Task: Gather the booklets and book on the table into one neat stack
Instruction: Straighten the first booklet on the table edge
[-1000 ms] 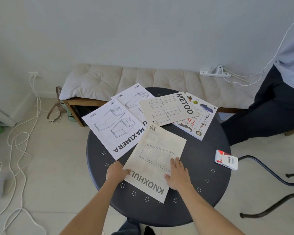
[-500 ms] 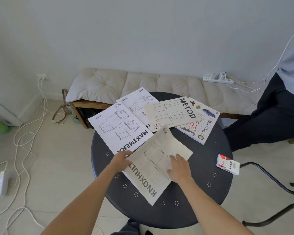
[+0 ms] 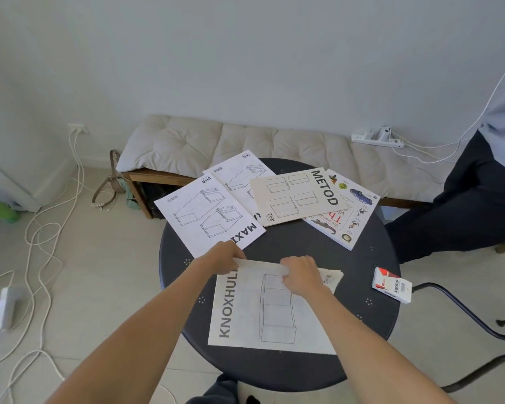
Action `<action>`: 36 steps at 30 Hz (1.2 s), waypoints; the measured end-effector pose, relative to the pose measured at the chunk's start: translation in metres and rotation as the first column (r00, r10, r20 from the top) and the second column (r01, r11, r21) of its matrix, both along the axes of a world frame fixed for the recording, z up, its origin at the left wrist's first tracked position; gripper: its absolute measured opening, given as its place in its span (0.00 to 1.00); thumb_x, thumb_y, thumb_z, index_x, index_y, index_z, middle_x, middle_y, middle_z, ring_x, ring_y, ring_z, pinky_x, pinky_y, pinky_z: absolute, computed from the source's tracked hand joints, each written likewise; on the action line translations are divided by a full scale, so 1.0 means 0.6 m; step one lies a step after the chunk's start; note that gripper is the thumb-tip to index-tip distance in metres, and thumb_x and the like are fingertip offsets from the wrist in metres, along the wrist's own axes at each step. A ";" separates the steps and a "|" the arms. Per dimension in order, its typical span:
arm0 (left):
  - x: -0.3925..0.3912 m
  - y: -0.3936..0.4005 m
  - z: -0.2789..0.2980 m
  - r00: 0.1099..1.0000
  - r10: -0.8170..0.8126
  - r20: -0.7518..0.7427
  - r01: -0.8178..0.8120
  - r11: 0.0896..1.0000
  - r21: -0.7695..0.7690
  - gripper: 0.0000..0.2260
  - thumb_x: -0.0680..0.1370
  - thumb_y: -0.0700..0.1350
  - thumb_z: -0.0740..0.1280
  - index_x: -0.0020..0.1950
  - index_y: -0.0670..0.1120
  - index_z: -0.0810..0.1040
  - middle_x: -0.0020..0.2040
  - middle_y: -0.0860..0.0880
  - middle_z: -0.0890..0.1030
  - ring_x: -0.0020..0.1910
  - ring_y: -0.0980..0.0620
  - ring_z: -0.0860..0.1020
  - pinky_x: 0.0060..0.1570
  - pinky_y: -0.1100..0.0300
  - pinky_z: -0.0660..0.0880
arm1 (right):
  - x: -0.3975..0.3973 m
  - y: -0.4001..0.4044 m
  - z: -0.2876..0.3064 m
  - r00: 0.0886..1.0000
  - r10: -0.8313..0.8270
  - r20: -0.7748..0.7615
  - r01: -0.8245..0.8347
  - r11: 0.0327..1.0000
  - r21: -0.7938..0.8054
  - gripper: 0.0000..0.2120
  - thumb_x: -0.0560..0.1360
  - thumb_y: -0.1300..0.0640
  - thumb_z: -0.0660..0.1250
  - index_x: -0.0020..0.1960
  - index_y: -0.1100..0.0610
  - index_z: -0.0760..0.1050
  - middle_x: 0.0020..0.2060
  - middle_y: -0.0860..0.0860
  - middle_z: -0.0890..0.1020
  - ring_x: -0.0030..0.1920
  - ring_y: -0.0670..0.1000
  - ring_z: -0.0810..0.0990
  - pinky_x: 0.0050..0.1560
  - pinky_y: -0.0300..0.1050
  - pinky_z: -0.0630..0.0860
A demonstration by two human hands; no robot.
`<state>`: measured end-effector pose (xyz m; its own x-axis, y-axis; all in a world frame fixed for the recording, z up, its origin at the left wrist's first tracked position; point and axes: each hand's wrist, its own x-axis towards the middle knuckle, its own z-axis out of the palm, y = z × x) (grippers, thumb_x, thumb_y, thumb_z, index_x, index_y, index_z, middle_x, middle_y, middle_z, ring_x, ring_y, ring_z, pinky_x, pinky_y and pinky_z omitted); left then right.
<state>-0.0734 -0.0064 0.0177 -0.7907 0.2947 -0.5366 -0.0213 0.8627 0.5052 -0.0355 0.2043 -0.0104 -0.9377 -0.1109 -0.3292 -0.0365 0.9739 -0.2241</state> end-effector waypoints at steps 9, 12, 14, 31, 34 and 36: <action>0.063 -0.025 -0.060 0.866 0.494 0.077 -0.497 0.867 0.034 0.19 0.75 0.46 0.70 0.64 0.41 0.72 0.59 0.42 0.78 0.59 0.43 0.76 0.53 0.56 0.71 | 0.026 0.062 0.001 0.899 -0.404 0.171 0.426 0.897 -0.120 0.05 0.74 0.60 0.64 0.44 0.57 0.79 0.44 0.54 0.83 0.51 0.59 0.81 0.42 0.46 0.76; 0.097 -0.020 -0.078 0.828 0.541 0.149 -0.542 0.840 -0.039 0.13 0.77 0.48 0.67 0.48 0.38 0.78 0.47 0.40 0.81 0.54 0.41 0.79 0.54 0.55 0.76 | 0.041 0.088 -0.006 0.785 -0.569 0.245 0.613 0.770 -0.177 0.06 0.72 0.59 0.64 0.38 0.59 0.77 0.38 0.53 0.81 0.44 0.58 0.81 0.36 0.43 0.73; 0.110 -0.003 -0.090 0.789 0.570 0.228 -0.582 0.813 -0.022 0.14 0.76 0.49 0.67 0.38 0.40 0.77 0.38 0.42 0.80 0.42 0.42 0.81 0.52 0.52 0.80 | 0.052 0.097 -0.008 0.712 -0.639 0.293 0.700 0.678 -0.223 0.06 0.72 0.60 0.63 0.42 0.60 0.78 0.44 0.56 0.83 0.41 0.56 0.78 0.39 0.44 0.73; 0.116 0.082 -0.122 0.757 0.623 0.198 -0.644 0.763 0.057 0.11 0.73 0.36 0.70 0.37 0.47 0.70 0.44 0.48 0.76 0.45 0.49 0.74 0.44 0.58 0.72 | 0.121 0.067 -0.056 0.514 -0.745 0.425 0.855 0.407 -0.320 0.11 0.71 0.65 0.69 0.54 0.60 0.81 0.52 0.56 0.84 0.45 0.53 0.77 0.30 0.38 0.70; 0.119 0.083 -0.127 0.744 0.648 0.161 -0.665 0.743 0.081 0.11 0.71 0.36 0.69 0.48 0.44 0.70 0.52 0.44 0.78 0.48 0.47 0.75 0.44 0.56 0.74 | 0.114 0.064 -0.060 0.551 -0.731 0.403 0.833 0.448 -0.325 0.12 0.71 0.65 0.70 0.54 0.59 0.81 0.53 0.56 0.84 0.45 0.53 0.77 0.40 0.41 0.76; 0.122 0.080 -0.127 0.781 0.617 0.100 -0.624 0.779 0.066 0.12 0.72 0.37 0.69 0.53 0.43 0.70 0.56 0.43 0.76 0.48 0.47 0.74 0.43 0.57 0.71 | 0.110 0.061 -0.063 0.579 -0.714 0.394 0.815 0.486 -0.316 0.12 0.71 0.65 0.70 0.55 0.58 0.81 0.53 0.55 0.84 0.45 0.53 0.78 0.42 0.42 0.76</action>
<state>0.0000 0.0417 -0.0585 -0.7814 -0.1969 -0.5922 -0.5734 0.6011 0.5567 0.0307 0.2407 -0.0480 -0.6443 0.4500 -0.6184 0.7647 0.3868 -0.5154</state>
